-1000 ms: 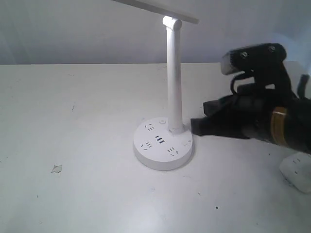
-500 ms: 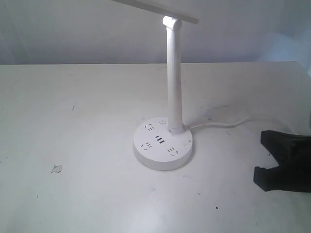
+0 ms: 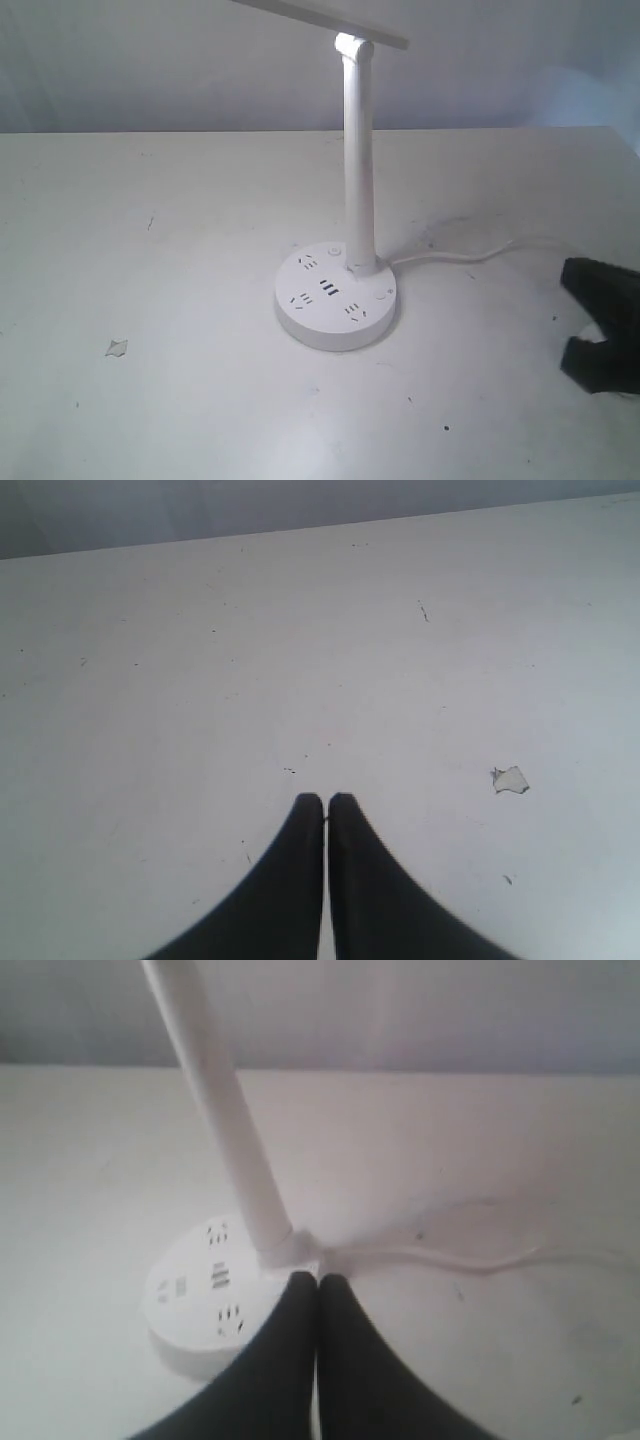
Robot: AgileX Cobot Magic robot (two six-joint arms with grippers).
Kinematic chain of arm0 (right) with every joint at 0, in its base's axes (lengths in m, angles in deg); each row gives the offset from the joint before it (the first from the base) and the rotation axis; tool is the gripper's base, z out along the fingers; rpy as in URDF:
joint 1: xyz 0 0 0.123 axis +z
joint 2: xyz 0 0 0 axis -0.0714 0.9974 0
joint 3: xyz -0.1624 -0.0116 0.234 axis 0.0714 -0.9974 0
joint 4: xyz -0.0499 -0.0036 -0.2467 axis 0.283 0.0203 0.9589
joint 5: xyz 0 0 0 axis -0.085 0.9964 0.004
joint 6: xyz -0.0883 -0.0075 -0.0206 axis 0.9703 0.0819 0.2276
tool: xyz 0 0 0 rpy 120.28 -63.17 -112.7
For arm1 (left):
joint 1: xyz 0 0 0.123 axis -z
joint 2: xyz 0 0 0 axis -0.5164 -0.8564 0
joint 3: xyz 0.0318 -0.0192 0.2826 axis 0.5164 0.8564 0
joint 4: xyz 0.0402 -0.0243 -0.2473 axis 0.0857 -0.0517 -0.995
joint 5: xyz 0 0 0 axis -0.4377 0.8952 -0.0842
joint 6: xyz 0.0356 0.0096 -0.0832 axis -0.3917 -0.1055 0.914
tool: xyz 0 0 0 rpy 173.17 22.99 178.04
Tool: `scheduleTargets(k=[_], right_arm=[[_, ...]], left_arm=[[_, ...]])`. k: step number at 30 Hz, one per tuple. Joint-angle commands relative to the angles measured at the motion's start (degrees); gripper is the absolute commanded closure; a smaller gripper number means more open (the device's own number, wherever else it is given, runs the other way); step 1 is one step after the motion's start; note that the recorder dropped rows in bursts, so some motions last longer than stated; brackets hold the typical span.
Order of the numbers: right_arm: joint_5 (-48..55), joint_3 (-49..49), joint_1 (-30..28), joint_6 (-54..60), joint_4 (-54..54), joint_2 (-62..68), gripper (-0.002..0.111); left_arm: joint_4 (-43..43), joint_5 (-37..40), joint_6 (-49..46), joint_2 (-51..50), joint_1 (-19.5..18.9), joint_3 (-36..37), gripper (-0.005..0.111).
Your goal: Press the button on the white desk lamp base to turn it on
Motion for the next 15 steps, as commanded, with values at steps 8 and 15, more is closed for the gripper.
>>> scheduleTargets(k=[8,15], right_arm=[[0.48,-0.14,-37.09,-0.35,0.11,-23.01,0.108],[0.74,-0.14,-39.03,-0.35,0.11,-26.61,0.108]], left_arm=[[-0.43,-0.37,0.12,0.27,-0.02,-0.16,0.106],[-0.43,-0.37,0.12,0.27,-0.02,-0.16,0.106]])
